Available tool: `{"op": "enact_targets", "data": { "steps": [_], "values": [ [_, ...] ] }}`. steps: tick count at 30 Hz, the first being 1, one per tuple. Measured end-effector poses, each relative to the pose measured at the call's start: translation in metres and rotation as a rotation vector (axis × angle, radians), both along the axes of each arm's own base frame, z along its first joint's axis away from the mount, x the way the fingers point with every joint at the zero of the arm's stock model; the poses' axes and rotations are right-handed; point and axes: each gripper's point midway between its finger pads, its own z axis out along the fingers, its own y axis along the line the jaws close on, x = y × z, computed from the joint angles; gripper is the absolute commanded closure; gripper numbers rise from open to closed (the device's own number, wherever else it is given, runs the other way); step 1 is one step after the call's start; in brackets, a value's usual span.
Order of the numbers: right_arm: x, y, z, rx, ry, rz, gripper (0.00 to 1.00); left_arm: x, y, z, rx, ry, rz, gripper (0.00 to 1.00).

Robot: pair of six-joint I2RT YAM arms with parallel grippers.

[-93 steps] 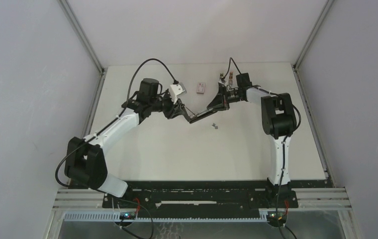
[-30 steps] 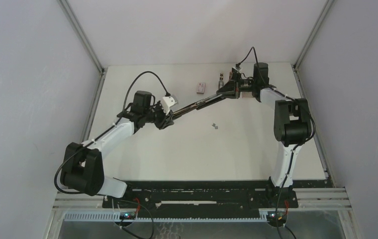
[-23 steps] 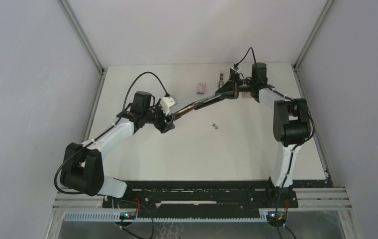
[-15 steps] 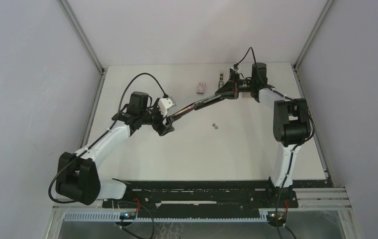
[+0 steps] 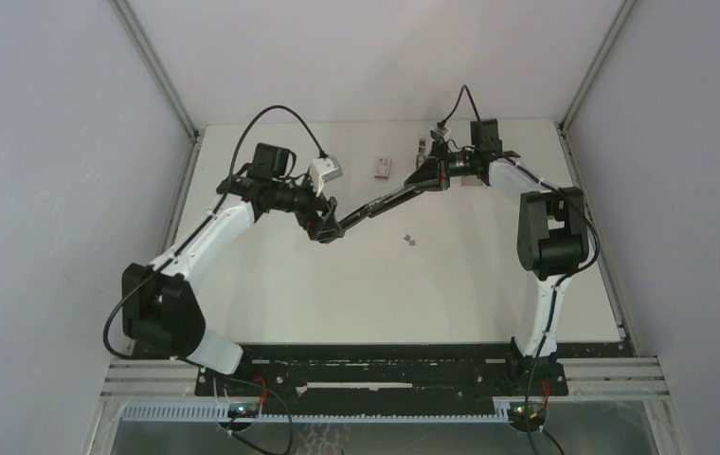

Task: Unload the staples from the stapler
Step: Unload the staple.

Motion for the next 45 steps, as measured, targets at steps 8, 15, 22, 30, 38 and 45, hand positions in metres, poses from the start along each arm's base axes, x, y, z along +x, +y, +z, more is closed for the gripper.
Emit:
{"op": "enact_targets", "data": {
  "steps": [8, 15, 22, 30, 38, 45],
  "values": [
    [-0.016, 0.014, -0.003, -0.043, -0.044, 0.063, 1.00, 0.011, -0.023, -0.009, -0.059, 0.210, -0.045, 0.09],
    [-0.028, 0.025, -0.002, -0.052, -0.073, 0.113, 1.00, 0.023, -0.041, -0.001, -0.125, 0.307, -0.078, 0.09],
    [-0.036, 0.030, -0.004, -0.056, -0.076, 0.137, 1.00, 0.029, -0.050, -0.014, -0.149, 0.410, -0.099, 0.10],
    [-0.039, 0.034, -0.005, -0.056, -0.089, 0.154, 1.00, 0.007, -0.060, -0.032, -0.144, 0.535, -0.167, 0.12],
    [-0.043, 0.036, -0.005, -0.054, -0.093, 0.167, 1.00, -0.013, -0.071, -0.032, -0.151, 0.589, -0.256, 0.14],
    [-0.044, 0.036, -0.001, -0.048, -0.117, 0.171, 1.00, -0.020, -0.072, -0.035, -0.157, 0.628, -0.271, 0.16]
  ]
}}
